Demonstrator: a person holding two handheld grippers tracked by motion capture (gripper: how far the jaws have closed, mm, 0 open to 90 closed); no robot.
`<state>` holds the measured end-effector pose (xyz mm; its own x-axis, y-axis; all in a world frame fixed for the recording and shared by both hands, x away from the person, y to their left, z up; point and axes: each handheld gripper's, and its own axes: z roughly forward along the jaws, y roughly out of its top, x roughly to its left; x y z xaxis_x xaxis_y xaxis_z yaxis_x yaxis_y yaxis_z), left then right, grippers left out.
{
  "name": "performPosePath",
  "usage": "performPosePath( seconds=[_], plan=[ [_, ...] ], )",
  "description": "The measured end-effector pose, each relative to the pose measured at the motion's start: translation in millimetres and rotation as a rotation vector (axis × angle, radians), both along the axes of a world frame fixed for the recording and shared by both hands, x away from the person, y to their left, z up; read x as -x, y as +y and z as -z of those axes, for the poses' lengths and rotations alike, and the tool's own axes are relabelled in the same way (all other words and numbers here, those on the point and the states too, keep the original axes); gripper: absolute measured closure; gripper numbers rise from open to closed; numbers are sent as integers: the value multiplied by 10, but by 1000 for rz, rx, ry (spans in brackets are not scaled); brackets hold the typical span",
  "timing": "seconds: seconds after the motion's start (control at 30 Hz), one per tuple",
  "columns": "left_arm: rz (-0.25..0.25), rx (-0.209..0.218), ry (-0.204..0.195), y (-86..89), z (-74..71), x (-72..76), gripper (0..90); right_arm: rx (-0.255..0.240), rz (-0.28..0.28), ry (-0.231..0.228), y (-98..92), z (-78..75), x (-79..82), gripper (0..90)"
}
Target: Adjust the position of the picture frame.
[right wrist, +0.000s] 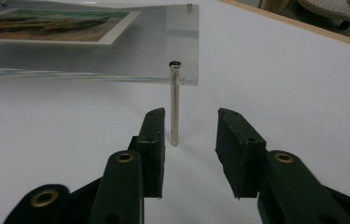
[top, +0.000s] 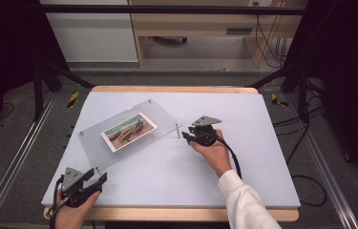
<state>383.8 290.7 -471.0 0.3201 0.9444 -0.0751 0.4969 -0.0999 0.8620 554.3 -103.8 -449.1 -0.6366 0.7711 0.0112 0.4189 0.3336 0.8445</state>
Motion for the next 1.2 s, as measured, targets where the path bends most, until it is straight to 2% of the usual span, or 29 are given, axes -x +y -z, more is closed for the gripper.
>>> performPosePath(
  seconds=[0.23,0.33,0.47,0.5,0.6,0.87,1.2],
  plan=[
    [-8,-3,-2,-76,25,-40,573,-11,-3,18,75,84,-52,655],
    [-17,24,-5,-87,53,-61,626,-9,-1,14,82,105,-69,649],
    [-37,28,-4,-84,55,-64,720,-8,7,15,96,119,-76,644],
    [-49,50,-4,-53,49,-64,762,-5,4,10,100,124,-79,644],
    [-58,78,-15,-8,30,-66,828,-1,6,10,113,134,-83,644],
    [-59,111,-35,27,-23,-67,844,6,-17,3,171,183,-99,650],
    [-50,139,-41,44,-56,-70,846,-31,-7,2,278,232,-213,671]
  ],
)
